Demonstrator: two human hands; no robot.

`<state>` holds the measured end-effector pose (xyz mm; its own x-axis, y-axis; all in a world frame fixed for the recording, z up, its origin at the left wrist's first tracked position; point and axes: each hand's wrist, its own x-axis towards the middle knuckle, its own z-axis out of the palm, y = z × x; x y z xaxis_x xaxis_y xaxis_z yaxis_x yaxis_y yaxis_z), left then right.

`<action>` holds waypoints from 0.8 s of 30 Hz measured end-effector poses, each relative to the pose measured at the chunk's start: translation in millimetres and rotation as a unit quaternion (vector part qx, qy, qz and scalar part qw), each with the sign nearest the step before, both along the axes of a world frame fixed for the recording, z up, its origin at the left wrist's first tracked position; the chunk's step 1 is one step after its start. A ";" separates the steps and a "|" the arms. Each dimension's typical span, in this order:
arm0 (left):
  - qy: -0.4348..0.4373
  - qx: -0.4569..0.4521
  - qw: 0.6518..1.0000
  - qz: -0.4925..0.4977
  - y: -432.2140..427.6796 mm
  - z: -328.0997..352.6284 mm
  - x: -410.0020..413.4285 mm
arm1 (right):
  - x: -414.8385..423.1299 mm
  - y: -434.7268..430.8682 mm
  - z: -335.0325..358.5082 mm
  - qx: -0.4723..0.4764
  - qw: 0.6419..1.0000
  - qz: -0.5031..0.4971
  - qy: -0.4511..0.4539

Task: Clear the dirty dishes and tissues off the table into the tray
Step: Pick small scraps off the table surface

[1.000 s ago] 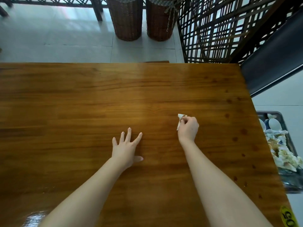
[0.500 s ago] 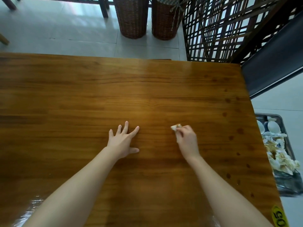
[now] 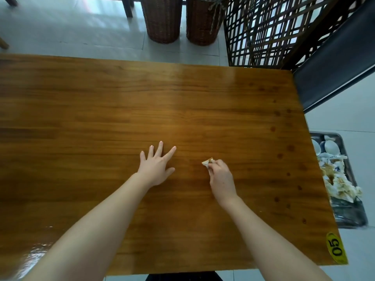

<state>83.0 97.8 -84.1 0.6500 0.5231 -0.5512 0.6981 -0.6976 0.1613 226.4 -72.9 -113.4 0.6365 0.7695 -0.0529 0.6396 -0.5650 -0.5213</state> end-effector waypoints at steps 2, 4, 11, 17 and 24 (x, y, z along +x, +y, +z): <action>-0.013 0.003 1.000 -0.007 -18.1 -1.5 -6.5 | -16.3 -10.8 -1.6 -0.004 1.000 0.019 -0.007; -0.026 0.009 0.999 -0.017 -34.3 -1.2 -13.6 | -23.4 -19.7 -1.2 -0.006 1.000 0.018 0.003; -0.047 -0.021 0.998 -0.044 -68.6 8.7 -48.3 | 8.5 -59.1 6.7 -0.035 0.987 -0.152 0.021; -0.042 -0.035 0.997 -0.047 -87.2 12.5 -74.8 | -5.3 -109.8 8.4 -0.052 0.974 -0.222 0.013; -0.023 -0.039 0.996 -0.077 -114.9 8.9 -83.6 | -86.0 -129.8 2.2 -0.026 0.985 -0.169 0.038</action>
<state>-0.6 -17.2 -75.2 0.7446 0.3721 -0.5541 0.5746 -0.7798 0.2485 140.4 -202.7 -111.3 0.8485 0.5091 -0.1444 0.3704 -0.7662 -0.5251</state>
